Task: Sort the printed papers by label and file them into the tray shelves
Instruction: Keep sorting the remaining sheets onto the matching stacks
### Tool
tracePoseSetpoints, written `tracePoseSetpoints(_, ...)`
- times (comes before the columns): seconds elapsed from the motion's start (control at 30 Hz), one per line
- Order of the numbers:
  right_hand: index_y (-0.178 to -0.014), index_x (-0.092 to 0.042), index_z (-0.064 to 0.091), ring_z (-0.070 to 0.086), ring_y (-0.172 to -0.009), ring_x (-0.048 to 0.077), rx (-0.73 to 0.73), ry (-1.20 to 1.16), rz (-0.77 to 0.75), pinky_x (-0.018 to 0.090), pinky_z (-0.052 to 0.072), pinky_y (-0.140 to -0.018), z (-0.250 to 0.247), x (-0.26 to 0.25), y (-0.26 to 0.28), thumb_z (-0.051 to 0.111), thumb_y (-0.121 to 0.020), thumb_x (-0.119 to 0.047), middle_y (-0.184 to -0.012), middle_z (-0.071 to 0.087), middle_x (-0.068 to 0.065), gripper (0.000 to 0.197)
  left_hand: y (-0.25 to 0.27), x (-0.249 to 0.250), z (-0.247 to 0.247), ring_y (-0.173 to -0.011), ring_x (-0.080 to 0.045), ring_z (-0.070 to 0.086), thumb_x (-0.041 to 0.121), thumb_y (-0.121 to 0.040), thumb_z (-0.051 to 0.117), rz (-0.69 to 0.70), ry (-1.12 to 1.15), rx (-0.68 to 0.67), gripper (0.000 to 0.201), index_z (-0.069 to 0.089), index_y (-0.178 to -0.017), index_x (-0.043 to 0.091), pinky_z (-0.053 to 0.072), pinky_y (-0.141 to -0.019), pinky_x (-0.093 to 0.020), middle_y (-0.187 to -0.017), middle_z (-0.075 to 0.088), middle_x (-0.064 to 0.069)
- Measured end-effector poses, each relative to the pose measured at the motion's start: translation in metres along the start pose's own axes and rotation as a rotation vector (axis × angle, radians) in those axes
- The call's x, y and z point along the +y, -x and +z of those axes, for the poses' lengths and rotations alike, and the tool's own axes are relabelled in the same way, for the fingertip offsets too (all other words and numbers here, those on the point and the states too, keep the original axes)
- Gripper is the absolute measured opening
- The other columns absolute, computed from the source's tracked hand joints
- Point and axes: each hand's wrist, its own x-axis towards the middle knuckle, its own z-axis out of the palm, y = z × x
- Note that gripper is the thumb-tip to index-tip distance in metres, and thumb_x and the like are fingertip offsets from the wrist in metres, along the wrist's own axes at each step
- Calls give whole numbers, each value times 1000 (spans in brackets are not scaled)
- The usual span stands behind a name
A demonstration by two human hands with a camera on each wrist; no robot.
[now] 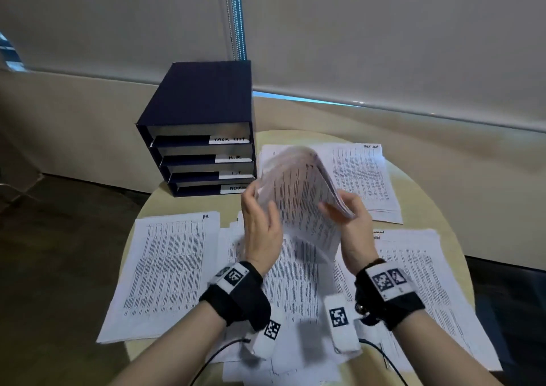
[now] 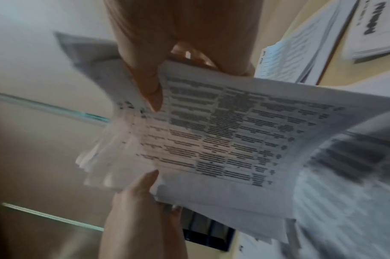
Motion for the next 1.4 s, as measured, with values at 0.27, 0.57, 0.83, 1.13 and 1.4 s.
tracePoseSetpoints(0.27,-120,-15,49,58,-109,26,98,31,240,58,43,-95,-17,46,-44,86,-45,-54,-117,61,6,93,-18,-52,11,-86,-2,60,24,-99,47,-361,161,31,23,32,-117,28,47,-69,-23,-103,63,9)
tracePoseSetpoints(0.57,-118,2,46,58,-52,11,-67,237,564,17,48,-42,-22,87,-46,62,-85,-3,-87,56,11,37,-26,-119,26,-105,-24,61,34,-90,49,-601,-67,-57,40,48,-130,26,48,-98,-44,-122,64,2)
tracePoseSetpoints(0.83,-78,-8,46,44,-33,9,77,628,441,21,40,-36,-40,88,-101,47,-96,-21,-59,45,3,22,-33,-143,8,-108,-18,48,22,-95,47,-200,-649,-348,23,49,-118,19,44,-93,-35,-117,50,2)
tracePoseSetpoints(1.13,-93,-4,52,61,-47,15,43,368,663,22,48,-43,5,74,-185,56,-89,-4,-70,66,12,6,-33,-149,-15,-147,-24,2,41,-88,59,94,-1027,-674,87,3,-154,24,1,-118,-45,-161,-1,-2)
tracePoseSetpoints(1.4,-128,-8,42,54,-91,20,73,959,201,23,44,-79,2,76,-145,56,-87,-2,-133,36,15,43,-54,-146,-8,-147,-27,-2,44,-80,67,207,-1148,-765,94,12,-152,22,-15,-112,-47,-160,-1,-9)
